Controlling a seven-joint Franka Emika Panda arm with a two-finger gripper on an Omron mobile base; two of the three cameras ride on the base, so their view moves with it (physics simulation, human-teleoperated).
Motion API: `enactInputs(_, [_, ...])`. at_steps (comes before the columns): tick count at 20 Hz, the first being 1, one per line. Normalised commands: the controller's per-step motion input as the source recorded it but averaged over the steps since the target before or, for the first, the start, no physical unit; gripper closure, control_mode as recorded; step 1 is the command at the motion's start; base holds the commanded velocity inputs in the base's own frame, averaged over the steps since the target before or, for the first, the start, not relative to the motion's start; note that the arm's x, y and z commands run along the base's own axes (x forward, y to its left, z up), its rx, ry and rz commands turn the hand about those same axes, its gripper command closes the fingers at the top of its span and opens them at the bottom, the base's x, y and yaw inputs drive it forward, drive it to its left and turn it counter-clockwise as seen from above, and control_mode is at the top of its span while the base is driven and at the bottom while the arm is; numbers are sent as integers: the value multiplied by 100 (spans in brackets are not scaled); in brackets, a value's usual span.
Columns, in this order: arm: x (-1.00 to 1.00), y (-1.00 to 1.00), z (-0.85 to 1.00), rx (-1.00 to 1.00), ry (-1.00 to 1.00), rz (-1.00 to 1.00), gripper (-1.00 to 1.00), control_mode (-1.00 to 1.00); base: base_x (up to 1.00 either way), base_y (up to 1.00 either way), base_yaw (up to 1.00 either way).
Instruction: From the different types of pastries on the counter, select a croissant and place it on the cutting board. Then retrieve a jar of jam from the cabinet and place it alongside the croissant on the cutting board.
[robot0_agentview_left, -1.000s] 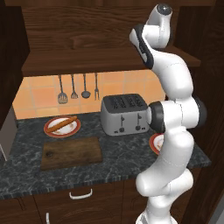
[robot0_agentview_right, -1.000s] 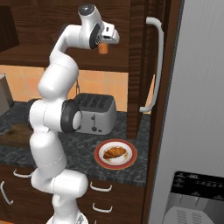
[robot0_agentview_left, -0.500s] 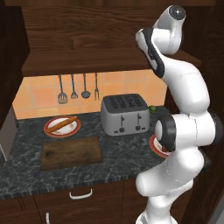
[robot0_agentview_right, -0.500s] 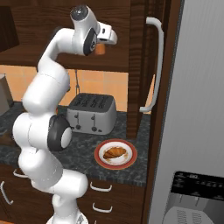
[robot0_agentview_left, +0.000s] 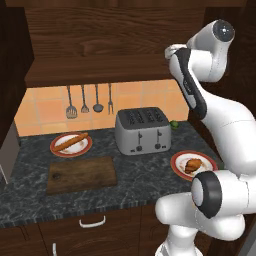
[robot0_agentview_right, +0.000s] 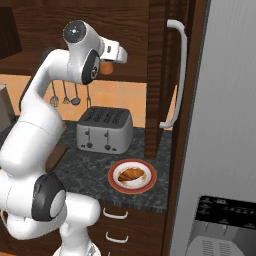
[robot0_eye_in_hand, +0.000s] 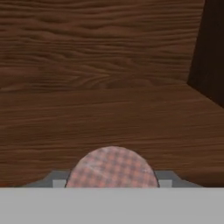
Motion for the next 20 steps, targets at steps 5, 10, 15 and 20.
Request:
enactInputs(5, [-93,0,0,2,3,0,100,-100,0,0,0])
enactInputs(10, [-72,6,-6,1,4,0,100,-100,0,0,0])
enactInputs(15, [-78,11,-26,0,7,0,100,-100,0,0,0])
enactInputs(20, [-80,14,-58,0,14,0,100,-100,0,0,0])
